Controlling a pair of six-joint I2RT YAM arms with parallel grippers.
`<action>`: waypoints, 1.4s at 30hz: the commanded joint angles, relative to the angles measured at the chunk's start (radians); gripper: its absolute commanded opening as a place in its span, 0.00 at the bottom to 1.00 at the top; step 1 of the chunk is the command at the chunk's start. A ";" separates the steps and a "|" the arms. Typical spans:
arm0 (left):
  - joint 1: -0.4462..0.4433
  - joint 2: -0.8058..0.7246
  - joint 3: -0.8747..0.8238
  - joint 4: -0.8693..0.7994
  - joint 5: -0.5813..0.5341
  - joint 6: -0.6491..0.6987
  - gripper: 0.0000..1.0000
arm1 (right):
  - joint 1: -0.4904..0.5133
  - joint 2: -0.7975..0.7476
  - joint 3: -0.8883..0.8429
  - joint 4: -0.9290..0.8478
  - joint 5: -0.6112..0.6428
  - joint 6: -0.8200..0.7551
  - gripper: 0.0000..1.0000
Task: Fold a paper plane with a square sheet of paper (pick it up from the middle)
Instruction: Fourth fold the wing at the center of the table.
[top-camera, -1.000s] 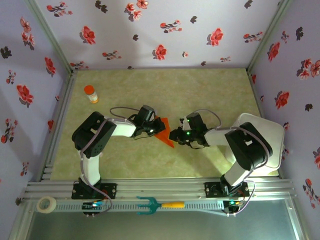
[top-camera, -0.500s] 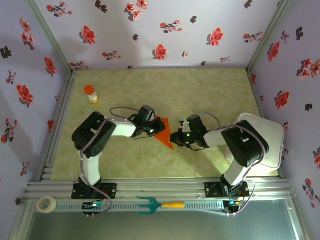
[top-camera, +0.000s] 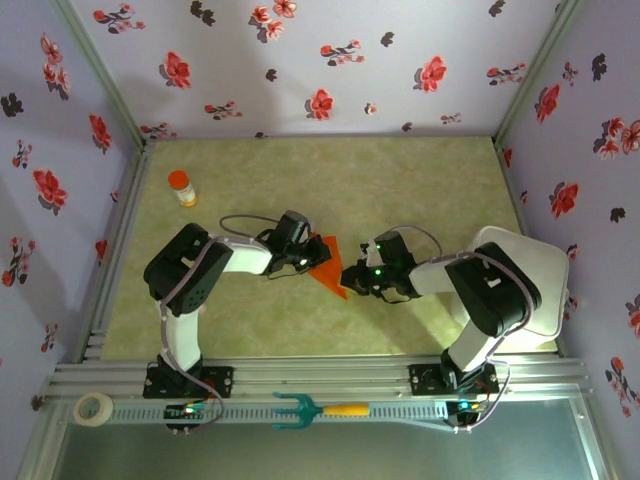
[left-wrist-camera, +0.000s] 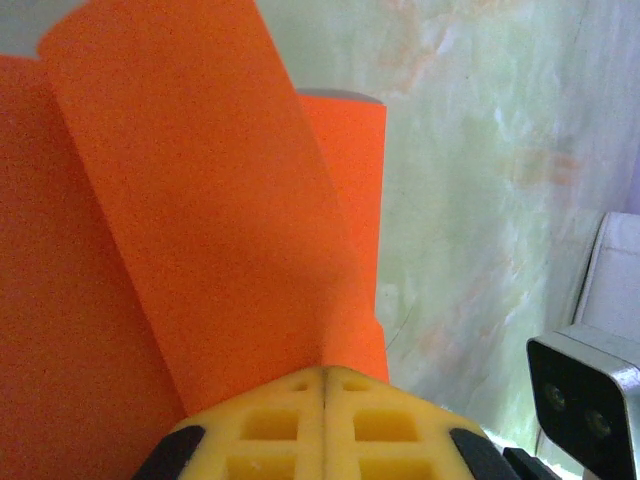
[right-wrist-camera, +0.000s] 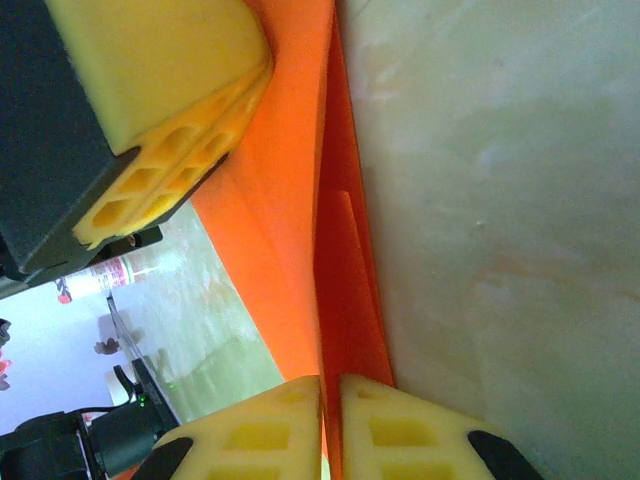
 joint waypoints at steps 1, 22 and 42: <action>0.008 0.027 -0.025 -0.056 -0.016 -0.001 0.00 | 0.000 -0.025 -0.021 -0.089 0.001 -0.029 0.12; 0.010 0.027 -0.030 -0.054 -0.019 -0.004 0.00 | 0.009 -0.078 -0.043 -0.214 0.055 -0.047 0.09; 0.011 0.027 -0.036 -0.053 -0.020 -0.008 0.00 | 0.044 -0.114 -0.020 -0.328 0.098 -0.073 0.14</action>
